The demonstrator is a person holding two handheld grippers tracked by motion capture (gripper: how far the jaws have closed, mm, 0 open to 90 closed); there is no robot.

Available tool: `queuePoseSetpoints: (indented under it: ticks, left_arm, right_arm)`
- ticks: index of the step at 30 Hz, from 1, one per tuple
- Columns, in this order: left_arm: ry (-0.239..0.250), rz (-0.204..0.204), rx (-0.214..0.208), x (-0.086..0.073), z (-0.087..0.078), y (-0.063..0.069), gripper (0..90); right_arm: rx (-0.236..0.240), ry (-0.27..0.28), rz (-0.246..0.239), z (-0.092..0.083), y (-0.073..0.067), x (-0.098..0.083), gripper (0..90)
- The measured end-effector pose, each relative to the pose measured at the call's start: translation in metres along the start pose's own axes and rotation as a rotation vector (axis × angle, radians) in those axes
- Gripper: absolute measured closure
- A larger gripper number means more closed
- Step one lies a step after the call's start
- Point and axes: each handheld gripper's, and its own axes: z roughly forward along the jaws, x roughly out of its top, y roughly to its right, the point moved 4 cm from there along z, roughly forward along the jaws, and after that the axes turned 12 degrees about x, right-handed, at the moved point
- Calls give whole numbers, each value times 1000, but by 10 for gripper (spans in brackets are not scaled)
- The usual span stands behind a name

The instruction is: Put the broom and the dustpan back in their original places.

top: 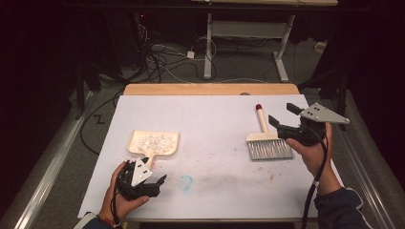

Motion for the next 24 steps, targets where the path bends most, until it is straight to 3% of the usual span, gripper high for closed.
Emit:
queuePoseSetpoints:
  ticks: [18,24]
  left_arm:
    - [13,-3,-1,-1,0,-1,175]
    - [8,2,2,-1,1,-1,177]
  right_arm:
    - [38,45,-55,-32,-23,2,260]
    - [38,23,-76,-41,-27,-3,258]
